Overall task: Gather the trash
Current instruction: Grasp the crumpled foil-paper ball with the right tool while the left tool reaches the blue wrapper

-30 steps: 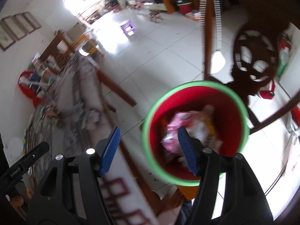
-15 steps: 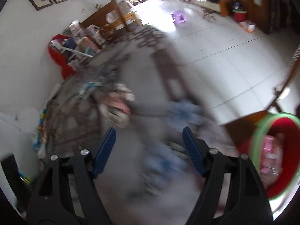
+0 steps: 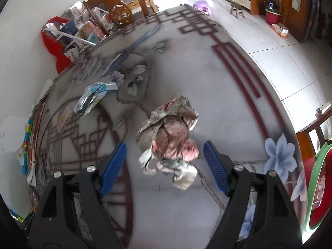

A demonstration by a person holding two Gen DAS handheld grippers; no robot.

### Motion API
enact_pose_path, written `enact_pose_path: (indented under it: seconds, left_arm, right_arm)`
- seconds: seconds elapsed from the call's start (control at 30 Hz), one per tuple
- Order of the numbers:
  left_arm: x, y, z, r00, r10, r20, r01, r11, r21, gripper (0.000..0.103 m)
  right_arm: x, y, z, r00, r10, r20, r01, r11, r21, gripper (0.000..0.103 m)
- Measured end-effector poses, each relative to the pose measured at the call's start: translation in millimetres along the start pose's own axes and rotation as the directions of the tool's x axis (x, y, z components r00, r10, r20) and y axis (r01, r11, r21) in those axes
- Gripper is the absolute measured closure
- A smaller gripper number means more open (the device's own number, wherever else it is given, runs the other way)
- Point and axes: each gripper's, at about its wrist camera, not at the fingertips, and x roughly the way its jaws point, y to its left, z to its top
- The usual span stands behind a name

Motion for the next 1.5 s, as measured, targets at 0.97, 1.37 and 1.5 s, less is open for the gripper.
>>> enact_pose_path:
  seconds: [0.97, 1.37, 1.5]
  left_arm:
    - [25, -49, 55, 0.997, -0.066, 0.034, 0.06, 0.985, 0.162, 0.04]
    - [88, -88, 145, 0.995, 0.012, 0.097, -0.041, 0.953, 0.301, 0.033]
    - [104, -96, 159, 0.995, 0.022, 0.096, -0.051, 0.946, 0.32, 0.033]
  right_arm:
    - [-90, -12, -91, 0.999, -0.027, 0.017, 0.03, 0.979, -0.203, 0.06]
    - [-111, -59, -146, 0.996, -0.093, -0.006, 0.093, 0.996, -0.017, 0.06]
    - [-118, -76, -156, 0.992, -0.122, -0.006, 0.122, 0.992, 0.037, 0.06]
